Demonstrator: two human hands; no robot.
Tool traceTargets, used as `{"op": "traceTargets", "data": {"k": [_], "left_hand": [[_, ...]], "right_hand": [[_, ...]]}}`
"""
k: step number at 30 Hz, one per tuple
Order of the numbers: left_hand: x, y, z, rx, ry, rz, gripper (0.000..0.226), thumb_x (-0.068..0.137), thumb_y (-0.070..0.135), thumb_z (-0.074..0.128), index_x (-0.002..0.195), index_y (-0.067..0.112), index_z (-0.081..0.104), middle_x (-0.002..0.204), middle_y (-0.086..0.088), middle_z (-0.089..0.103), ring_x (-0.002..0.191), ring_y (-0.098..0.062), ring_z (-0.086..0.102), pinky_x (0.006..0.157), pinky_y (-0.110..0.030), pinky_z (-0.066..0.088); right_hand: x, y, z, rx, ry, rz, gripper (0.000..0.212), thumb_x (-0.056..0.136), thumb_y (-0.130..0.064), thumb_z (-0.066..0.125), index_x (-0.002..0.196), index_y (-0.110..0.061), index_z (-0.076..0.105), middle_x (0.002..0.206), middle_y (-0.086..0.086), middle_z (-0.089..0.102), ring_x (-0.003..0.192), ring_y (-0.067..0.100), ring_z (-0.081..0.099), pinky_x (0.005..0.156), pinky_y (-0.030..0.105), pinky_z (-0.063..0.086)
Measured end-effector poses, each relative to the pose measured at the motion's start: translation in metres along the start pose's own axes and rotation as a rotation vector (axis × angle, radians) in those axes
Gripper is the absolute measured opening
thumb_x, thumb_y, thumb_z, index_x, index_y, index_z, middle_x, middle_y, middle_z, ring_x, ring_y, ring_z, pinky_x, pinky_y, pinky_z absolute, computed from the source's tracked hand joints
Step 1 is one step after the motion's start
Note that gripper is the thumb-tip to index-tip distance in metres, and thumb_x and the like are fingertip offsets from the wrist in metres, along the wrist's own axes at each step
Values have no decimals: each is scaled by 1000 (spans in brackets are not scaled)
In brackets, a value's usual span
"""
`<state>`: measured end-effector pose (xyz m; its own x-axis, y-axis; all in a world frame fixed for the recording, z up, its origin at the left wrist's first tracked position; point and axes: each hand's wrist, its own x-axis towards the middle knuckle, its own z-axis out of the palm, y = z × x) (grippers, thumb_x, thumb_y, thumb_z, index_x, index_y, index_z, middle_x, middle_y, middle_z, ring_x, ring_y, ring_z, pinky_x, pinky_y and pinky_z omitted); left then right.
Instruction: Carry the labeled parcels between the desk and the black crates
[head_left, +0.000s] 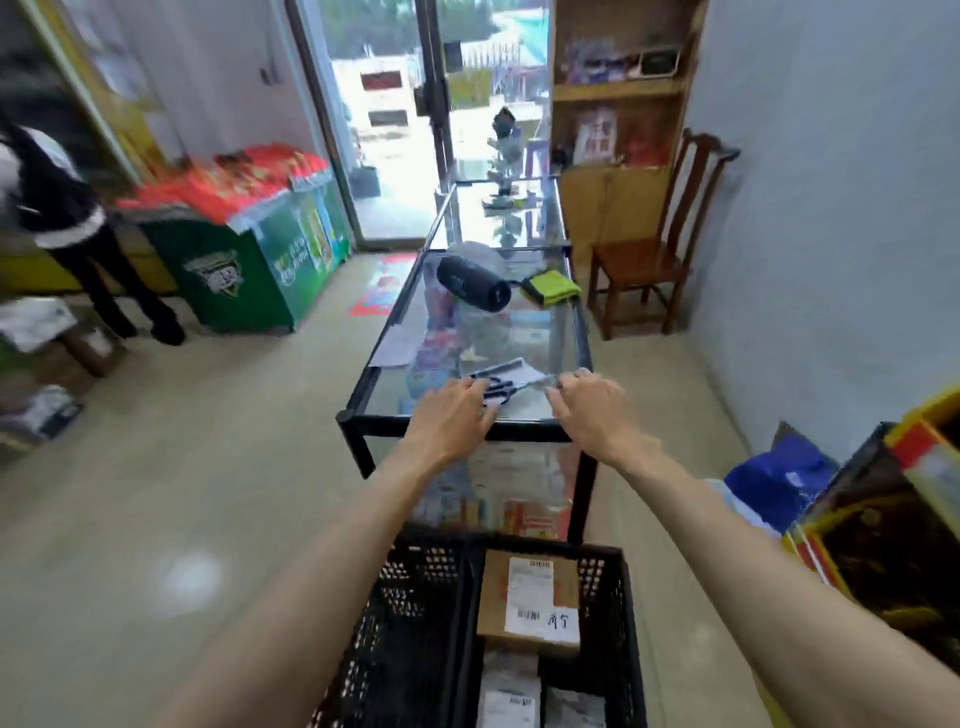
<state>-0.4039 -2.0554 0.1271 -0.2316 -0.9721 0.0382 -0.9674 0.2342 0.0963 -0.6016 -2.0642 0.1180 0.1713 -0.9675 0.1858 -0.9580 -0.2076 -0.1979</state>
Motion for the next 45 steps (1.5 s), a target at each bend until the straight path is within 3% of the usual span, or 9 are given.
{"op": "traceTargets", "data": {"k": [6,12,22,27,31,36,39,45], "left_hand": [[-17,-7,-92,53,159,-100,46,107,44,37,142,18,51,139,-12,58,126,-33,54,100,-44,44],[-81,-54,-136,154,206,-303,49,107,46,34,145,18,48,143,-9,54,130,-30,50,102,-44,41],[-289,-151,-199,282,307,-770,52,106,50,34,141,16,52,143,-8,56,133,-27,49,105,-45,39],[-424,-180,-226,360,312,-1024,49,104,51,33,133,20,58,135,-6,60,128,-28,51,103,-44,40],[-543,-191,-247,398,324,-1217,49,106,49,34,138,17,54,139,-6,57,131,-27,49,103,-43,39],[-689,-183,-264,473,267,-1439,54,107,51,32,144,17,50,143,-5,56,134,-27,48,103,-43,41],[-775,-168,-274,509,276,-1555,56,107,51,30,146,16,49,145,-5,56,134,-27,48,104,-43,41],[-932,-116,-273,550,289,-1803,53,108,51,31,141,16,54,140,-5,60,130,-27,52,103,-44,41]], "right_hand": [[30,-36,-90,-32,131,-188,40,106,-37,35,116,-8,61,118,16,62,107,36,60,87,42,46],[39,-104,-115,11,158,-341,43,107,-36,35,127,-8,59,131,18,57,118,39,54,93,45,45],[-19,-324,-118,178,158,-825,38,107,-37,35,114,-10,61,123,14,59,115,35,55,97,46,43],[-90,-450,-124,212,163,-1071,36,106,-36,35,113,-14,63,122,12,61,117,34,56,96,47,44],[-163,-550,-131,272,148,-1274,29,105,-32,40,113,-14,61,119,12,60,116,34,56,93,45,44],[-277,-658,-145,336,102,-1490,52,98,-41,17,113,-19,62,114,7,60,112,31,56,93,48,47],[-354,-710,-151,438,64,-1590,38,104,-37,32,110,-14,62,121,12,59,116,33,56,95,47,46],[-519,-784,-163,555,16,-1800,41,106,-41,35,112,-10,61,123,13,59,116,36,55,93,45,43]]}}
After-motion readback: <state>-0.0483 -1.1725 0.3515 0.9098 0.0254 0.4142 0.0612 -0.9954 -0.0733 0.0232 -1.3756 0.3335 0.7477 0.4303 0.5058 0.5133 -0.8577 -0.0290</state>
